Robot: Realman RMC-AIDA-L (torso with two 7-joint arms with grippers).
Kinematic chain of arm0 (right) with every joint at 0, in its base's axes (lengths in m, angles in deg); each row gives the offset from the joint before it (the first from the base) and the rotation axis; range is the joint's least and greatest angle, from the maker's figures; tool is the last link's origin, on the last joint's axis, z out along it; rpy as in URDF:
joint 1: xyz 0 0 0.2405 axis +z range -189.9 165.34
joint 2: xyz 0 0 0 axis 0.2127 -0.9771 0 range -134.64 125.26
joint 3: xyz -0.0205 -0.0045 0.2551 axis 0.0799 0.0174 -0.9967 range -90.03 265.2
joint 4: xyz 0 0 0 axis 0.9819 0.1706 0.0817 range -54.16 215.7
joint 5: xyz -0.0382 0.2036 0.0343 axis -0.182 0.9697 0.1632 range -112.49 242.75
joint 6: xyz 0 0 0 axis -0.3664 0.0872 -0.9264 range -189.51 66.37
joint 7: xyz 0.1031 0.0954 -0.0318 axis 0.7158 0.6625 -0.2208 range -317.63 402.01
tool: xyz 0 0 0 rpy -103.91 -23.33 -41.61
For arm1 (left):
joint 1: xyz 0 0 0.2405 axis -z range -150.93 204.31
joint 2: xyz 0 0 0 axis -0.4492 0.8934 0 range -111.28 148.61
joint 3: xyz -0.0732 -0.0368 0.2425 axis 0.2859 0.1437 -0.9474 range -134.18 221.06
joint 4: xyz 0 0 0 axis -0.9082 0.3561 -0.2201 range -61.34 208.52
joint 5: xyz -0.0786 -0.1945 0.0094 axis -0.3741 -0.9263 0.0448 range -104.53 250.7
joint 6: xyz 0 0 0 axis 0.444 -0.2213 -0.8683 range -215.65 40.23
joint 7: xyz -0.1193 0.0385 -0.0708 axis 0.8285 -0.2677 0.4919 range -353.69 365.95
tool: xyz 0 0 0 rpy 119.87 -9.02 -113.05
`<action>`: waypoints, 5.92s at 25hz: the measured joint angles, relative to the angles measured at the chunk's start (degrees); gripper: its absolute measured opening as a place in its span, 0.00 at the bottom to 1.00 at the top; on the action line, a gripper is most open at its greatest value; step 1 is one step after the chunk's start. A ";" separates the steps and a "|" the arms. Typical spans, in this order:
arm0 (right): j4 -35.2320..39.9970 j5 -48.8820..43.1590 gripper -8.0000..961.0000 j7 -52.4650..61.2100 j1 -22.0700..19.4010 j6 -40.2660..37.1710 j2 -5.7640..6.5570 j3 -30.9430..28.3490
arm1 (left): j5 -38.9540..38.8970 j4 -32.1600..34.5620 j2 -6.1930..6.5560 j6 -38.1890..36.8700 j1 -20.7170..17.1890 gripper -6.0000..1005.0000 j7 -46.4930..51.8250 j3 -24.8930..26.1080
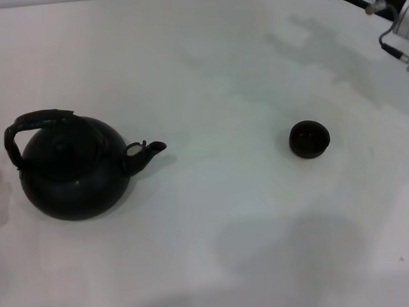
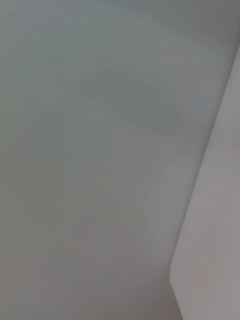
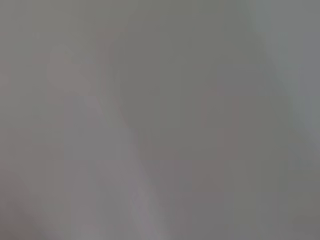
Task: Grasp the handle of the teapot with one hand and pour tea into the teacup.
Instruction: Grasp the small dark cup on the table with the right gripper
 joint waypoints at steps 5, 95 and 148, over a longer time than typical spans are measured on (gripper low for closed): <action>0.02 -14.83 0.89 13.61 4.12 -10.19 6.13 -0.27 | 0.00 0.21 0.00 0.00 -0.08 0.75 0.10 0.00; 51.44 -132.81 0.86 60.33 2.58 -22.57 -6.93 -18.79 | -1.67 1.28 0.26 -1.42 0.48 0.75 0.89 0.70; 44.44 -134.55 0.78 60.66 4.25 -18.56 -7.19 -16.12 | -2.55 1.29 0.26 -2.13 0.48 0.75 1.13 0.70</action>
